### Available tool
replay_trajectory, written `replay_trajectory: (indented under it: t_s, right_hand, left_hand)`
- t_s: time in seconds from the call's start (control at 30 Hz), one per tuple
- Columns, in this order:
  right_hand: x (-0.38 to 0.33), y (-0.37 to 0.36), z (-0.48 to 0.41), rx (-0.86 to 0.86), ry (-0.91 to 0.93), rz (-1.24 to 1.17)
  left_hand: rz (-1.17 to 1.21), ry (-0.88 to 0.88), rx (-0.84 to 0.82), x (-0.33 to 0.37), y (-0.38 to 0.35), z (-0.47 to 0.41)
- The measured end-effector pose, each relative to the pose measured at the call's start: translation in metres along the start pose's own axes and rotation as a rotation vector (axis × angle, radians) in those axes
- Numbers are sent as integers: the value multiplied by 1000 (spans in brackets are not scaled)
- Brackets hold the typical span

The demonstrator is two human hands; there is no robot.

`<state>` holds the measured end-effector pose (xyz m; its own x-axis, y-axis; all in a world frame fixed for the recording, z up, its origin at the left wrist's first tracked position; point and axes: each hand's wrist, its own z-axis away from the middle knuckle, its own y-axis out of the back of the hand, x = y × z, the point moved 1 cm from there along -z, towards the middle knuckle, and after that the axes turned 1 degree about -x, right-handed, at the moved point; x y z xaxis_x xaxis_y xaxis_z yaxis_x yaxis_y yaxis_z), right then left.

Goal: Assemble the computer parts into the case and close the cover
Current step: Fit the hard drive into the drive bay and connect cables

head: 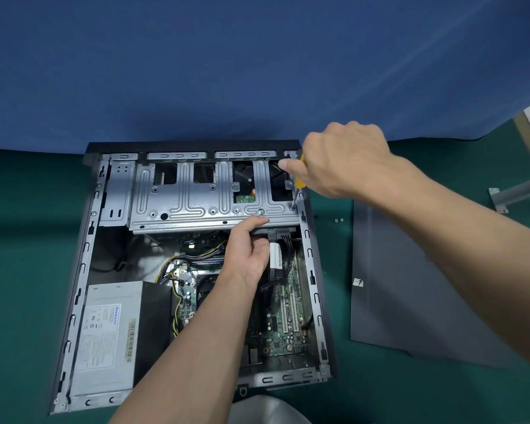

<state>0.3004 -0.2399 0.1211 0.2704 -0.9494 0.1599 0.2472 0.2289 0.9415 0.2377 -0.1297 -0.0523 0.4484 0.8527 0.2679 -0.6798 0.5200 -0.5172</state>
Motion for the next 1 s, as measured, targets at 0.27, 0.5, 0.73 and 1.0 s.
replay_trajectory:
  t_s: [0.27,0.5,0.73,1.0]
  right_hand:
    - [-1,-12,-4,165,128,-115]
    - [7,-9,-3,-44,169,-137]
    - [1,-9,2,-11,91,-83]
    - [0,-6,2,30,48,-35]
  left_hand:
    - [7,2,-33,-1,-1,0]
    - [0,4,-22,0,1,-1]
    - [17,-3,-75,-1,0,-3]
    - [24,11,-66,-1,1,-5]
